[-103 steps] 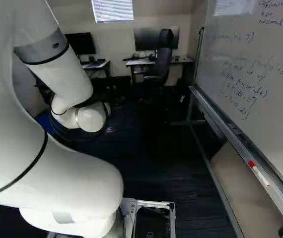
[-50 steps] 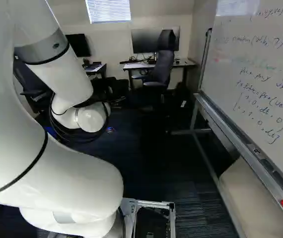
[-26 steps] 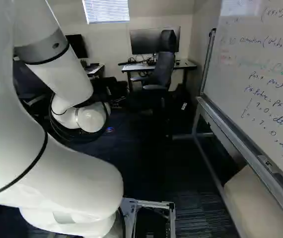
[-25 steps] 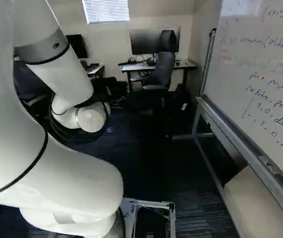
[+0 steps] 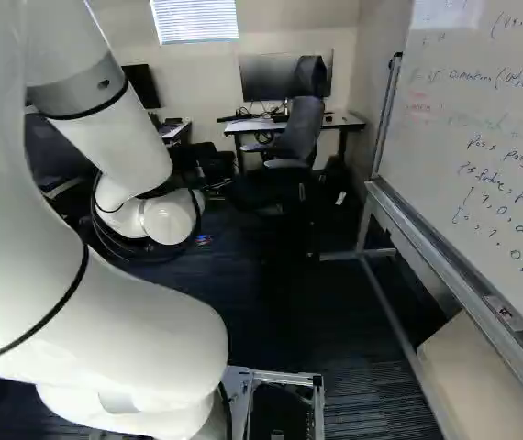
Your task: Open the door and move inside
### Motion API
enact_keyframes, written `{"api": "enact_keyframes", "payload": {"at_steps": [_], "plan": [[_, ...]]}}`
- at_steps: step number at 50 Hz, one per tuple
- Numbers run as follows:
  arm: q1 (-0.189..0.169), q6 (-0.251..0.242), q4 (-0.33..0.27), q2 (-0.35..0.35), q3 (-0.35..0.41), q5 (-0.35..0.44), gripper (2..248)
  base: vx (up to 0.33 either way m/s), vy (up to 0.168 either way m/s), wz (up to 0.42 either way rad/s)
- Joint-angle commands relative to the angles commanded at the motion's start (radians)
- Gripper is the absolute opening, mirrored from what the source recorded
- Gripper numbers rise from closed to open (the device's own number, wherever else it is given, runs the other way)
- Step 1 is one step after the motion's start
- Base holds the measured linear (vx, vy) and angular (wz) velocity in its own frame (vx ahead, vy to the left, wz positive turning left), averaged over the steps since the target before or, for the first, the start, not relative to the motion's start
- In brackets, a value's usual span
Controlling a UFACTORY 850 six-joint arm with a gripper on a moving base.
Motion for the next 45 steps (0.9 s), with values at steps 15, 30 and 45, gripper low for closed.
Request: {"api": "enact_keyframes", "payload": {"at_steps": [15, 30, 45], "plan": [[-0.024, 0.0, 0.009, 0.008, 0.02, 0.006, 247, 0.0, 0.0, 0.0], [-0.073, 0.0, 0.028, 0.026, 0.061, 0.017, 247, 0.0, 0.0, 0.0], [-0.136, 0.0, 0.052, 0.048, 0.115, 0.032, 247, 0.0, 0.0, 0.0]]}}
